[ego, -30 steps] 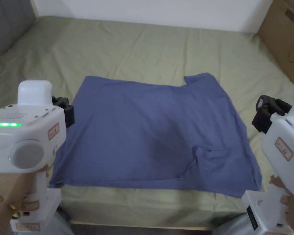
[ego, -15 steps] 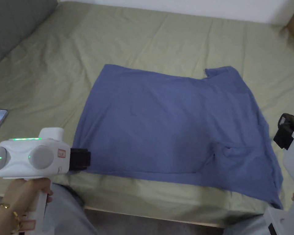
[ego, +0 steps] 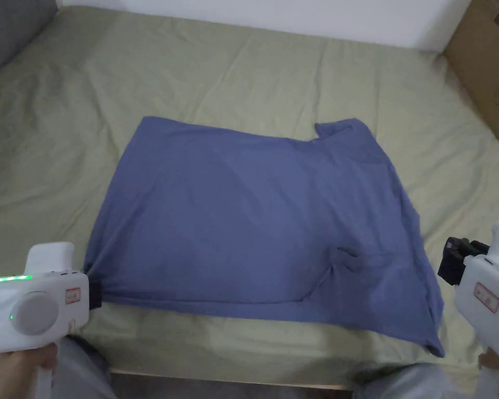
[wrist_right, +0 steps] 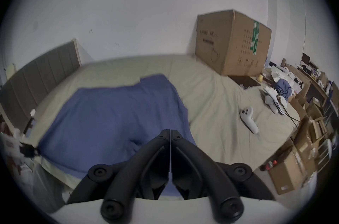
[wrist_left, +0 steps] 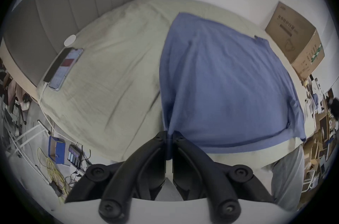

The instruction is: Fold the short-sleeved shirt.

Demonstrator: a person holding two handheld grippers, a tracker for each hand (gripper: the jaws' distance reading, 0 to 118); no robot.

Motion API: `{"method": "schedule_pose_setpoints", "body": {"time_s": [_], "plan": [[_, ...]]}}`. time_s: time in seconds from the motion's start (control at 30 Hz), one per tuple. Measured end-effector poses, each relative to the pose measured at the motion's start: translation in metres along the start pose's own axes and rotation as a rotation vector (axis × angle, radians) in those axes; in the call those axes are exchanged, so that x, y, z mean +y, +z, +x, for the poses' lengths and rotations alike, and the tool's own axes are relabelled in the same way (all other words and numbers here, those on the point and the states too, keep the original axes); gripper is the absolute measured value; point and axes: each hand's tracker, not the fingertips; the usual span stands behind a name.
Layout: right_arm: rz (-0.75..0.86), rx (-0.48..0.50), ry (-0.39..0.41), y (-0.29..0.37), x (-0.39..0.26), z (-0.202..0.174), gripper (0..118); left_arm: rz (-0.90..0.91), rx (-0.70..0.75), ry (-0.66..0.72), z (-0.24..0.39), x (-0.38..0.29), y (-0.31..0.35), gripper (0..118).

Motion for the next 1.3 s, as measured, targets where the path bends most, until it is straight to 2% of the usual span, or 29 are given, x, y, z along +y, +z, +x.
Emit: {"method": "schedule_pose_setpoints", "body": {"time_s": [0.03, 0.07, 0.1, 0.13, 0.17, 0.2, 0.33, 0.4, 0.5, 0.57, 0.63, 0.7, 0.8, 1.0, 1.17, 1.3], "plan": [[-0.027, 0.005, 0.005, -0.005, -0.003, 0.006, 54, 0.019, -0.006, 0.008, 0.001, 0.001, 0.004, 4], [-0.091, 0.030, 0.001, -0.011, -0.007, 0.014, 63, 0.037, -0.009, 0.012, 0.002, 0.002, 0.009, 4], [-0.147, 0.057, -0.026, -0.017, -0.012, 0.021, 63, 0.044, -0.008, 0.010, 0.003, 0.003, 0.010, 4], [-0.213, 0.076, -0.060, -0.026, -0.018, 0.028, 93, 0.051, -0.009, 0.005, 0.006, 0.005, 0.014, 4], [-0.281, 0.092, -0.086, -0.033, -0.026, 0.034, 112, 0.059, -0.012, 0.005, 0.007, 0.006, 0.015, 4], [-0.299, 0.079, -0.122, -0.034, -0.035, 0.039, 117, 0.063, -0.012, 0.007, 0.008, 0.007, 0.017, 4], [-0.398, 0.035, -0.097, -0.053, -0.067, 0.046, 114, 0.067, -0.018, 0.021, 0.009, 0.011, 0.016, 4], [-0.403, 0.029, -0.093, -0.059, -0.077, 0.045, 109, 0.065, -0.013, 0.024, 0.009, 0.011, 0.015, 4], [-0.456, 0.048, -0.097, -0.071, -0.088, 0.042, 81, 0.060, -0.008, 0.038, 0.009, 0.011, 0.014, 4], [-0.522, 0.071, -0.119, -0.076, -0.092, 0.036, 43, 0.054, -0.002, 0.043, 0.011, 0.010, 0.012, 4], [-0.500, 0.099, -0.132, -0.072, -0.088, 0.036, 10, 0.046, 0.003, 0.047, 0.011, 0.009, 0.010, 4], [-0.505, 0.112, -0.163, -0.069, -0.077, 0.038, 8, 0.036, 0.007, 0.052, 0.012, 0.010, 0.011, 4], [-0.492, 0.133, -0.161, -0.059, -0.048, 0.047, 8, 0.041, -0.011, 0.064, 0.010, 0.018, 0.016, 4], [-0.381, 0.172, -0.219, -0.052, 0.026, 0.045, 8, 0.063, -0.037, 0.128, 0.008, 0.060, 0.013, 4], [-0.341, 0.143, -0.162, -0.096, 0.085, 0.025, 8, 0.093, -0.052, 0.105, 0.025, 0.127, -0.012, 4], [-0.381, 0.103, -0.184, -0.146, 0.114, 0.016, 8, 0.084, -0.041, 0.086, 0.040, 0.178, -0.047, 4]]}}
